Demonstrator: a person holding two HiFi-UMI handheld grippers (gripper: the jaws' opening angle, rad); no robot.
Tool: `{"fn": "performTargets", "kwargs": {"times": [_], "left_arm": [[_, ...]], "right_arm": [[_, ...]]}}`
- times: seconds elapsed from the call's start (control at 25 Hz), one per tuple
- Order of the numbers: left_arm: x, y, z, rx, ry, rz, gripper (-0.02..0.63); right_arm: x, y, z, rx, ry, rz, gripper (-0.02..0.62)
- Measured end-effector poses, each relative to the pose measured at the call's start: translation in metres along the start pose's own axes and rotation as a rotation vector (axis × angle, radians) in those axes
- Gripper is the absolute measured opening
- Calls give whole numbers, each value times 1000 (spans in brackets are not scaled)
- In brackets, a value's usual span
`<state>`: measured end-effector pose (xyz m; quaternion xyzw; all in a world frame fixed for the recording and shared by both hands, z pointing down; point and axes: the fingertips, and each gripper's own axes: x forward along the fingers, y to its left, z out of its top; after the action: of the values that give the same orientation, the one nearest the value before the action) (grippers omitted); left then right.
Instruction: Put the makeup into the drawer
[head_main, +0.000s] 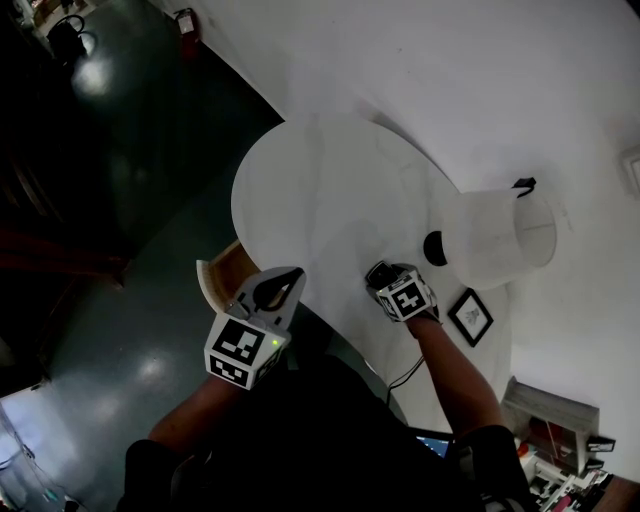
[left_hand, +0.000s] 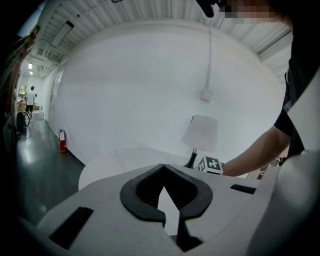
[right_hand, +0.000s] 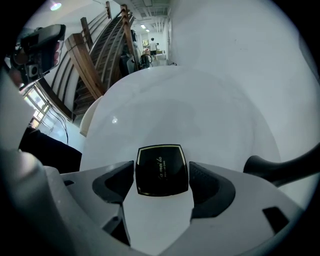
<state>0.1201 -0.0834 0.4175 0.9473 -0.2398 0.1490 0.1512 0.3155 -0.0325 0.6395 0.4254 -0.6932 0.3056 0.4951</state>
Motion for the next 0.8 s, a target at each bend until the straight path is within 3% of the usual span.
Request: {"fn": "performTargets", "kwargs": {"times": [0.28,0.8], "left_arm": [[4,-3,-2,-4,3,-7,11],[0,-6,-7,-15,9,-4,11]], "right_arm": [[1,7,-4,7,-11,36,287],[3,3,-4,28,3,14,287]]}}
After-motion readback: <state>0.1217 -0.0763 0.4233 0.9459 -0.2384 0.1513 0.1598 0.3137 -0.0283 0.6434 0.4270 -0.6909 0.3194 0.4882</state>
